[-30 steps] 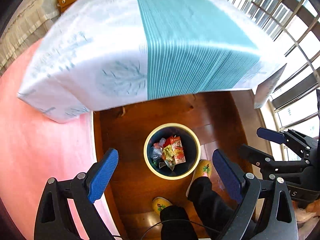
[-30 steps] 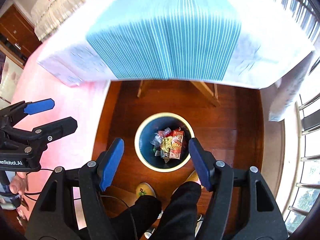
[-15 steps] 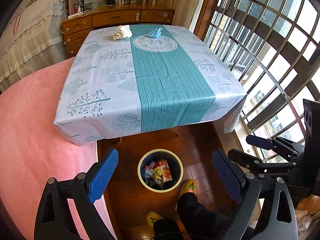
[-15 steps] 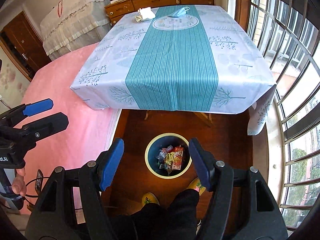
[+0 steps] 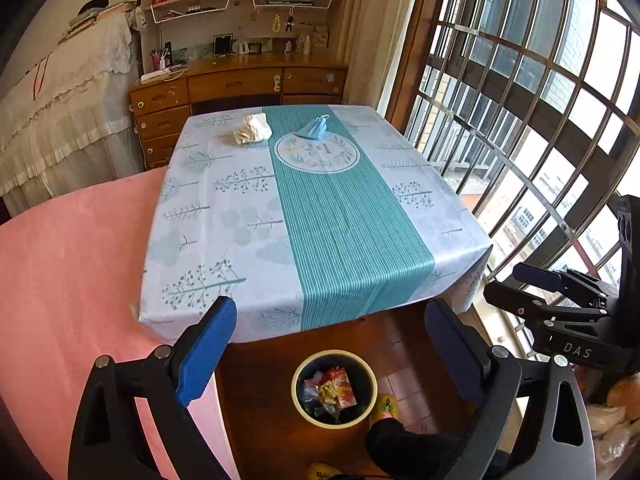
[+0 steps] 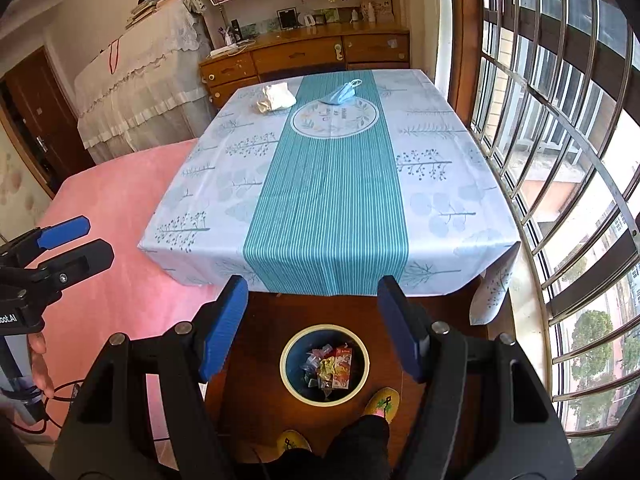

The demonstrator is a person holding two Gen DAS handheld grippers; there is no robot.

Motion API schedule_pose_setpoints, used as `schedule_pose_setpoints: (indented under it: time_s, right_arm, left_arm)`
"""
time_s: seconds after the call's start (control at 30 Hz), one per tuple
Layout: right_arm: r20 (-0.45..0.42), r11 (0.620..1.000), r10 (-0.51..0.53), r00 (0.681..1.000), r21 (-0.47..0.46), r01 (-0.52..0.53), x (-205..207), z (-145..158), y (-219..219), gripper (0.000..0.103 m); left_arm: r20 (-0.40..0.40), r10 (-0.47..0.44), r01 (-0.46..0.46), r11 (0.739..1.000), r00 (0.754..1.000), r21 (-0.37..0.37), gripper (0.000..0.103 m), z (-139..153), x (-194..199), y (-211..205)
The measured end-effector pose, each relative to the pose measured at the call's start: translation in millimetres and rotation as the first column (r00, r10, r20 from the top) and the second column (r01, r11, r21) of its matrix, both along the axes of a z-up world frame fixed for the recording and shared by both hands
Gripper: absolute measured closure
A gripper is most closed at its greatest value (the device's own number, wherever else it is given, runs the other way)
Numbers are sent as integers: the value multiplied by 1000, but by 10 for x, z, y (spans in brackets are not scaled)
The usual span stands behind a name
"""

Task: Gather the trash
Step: 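Move both open tools back toward the table, then grasp the cream tissue with the left tool while the right tool grasps the blue face mask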

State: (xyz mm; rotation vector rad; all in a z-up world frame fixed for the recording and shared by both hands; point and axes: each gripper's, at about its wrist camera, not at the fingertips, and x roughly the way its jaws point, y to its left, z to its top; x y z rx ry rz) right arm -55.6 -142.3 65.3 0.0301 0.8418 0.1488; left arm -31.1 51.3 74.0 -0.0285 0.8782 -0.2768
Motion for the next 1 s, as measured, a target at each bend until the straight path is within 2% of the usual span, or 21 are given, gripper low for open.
schedule_pose_setpoints:
  time_s: [0.23, 0.43, 0.63, 0.87, 1.0]
  right_arm:
    - [33, 1000, 3, 999, 26, -4, 817, 200, -35, 38]
    - [11, 998, 33, 999, 49, -33, 1956, 149, -124, 38]
    - [-72, 993, 96, 993, 81, -90, 3337, -42, -245, 38]
    - [-141, 983, 171, 975, 83, -161, 4787, -324, -348, 38]
    - [-191, 984, 167, 967, 101, -150, 5509, -566, -292, 38]
  left_arm:
    - [14, 11, -11, 999, 1000, 35, 7, 131, 764, -42]
    - [-48, 93, -91, 994, 995, 56, 7, 1, 1851, -38]
    - [-105, 231, -222, 971, 967, 86, 7, -195, 3111, 16]
    - [-189, 317, -300, 947, 929, 111, 7, -603, 4591, -54]
    - [-231, 344, -328, 939, 910, 105, 7, -868, 5176, -17]
